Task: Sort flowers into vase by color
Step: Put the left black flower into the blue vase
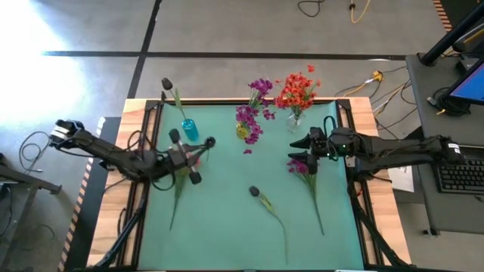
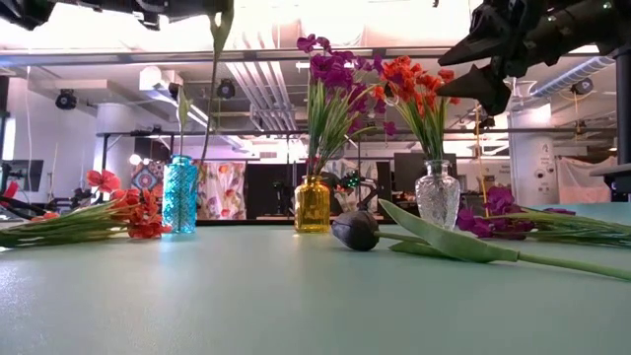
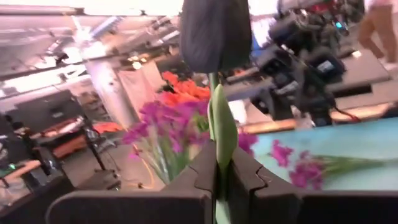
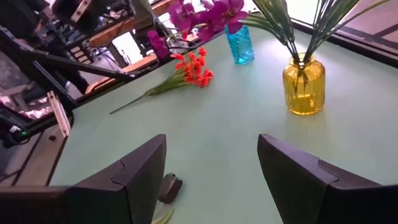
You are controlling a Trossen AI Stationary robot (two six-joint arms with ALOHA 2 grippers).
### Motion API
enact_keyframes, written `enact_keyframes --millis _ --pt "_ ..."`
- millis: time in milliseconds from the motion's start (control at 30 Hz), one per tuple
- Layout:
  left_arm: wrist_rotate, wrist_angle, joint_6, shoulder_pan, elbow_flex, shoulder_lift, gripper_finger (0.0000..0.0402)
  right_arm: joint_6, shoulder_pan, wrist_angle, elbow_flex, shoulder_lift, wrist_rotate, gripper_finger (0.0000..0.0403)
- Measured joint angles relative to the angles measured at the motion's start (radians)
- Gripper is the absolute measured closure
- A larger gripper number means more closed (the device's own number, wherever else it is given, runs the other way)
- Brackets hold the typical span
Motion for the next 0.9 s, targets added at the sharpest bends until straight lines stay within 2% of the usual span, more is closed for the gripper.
enact_keyframes --millis 133,333,633,900 --pt "0.016 0.104 0.006 0.052 -0.032 -0.05 0.0401 0.0 0.015 0.017 -0.002 0.021 0.031 0.0158" --pt "0.313 0.108 -0.079 0.197 -0.059 -0.119 0.0401 -0.001 0.015 0.095 -0.002 0.078 0.033 0.0158" --pt "0.473 -0.025 -0.104 0.451 -0.06 -0.191 0.0401 -0.008 0.015 0.166 -0.001 0.153 0.033 0.0158" --pt "0.507 -0.043 -0.126 0.655 -0.061 -0.282 0.0401 0.0 0.015 0.183 0.0 0.173 0.033 0.0158"
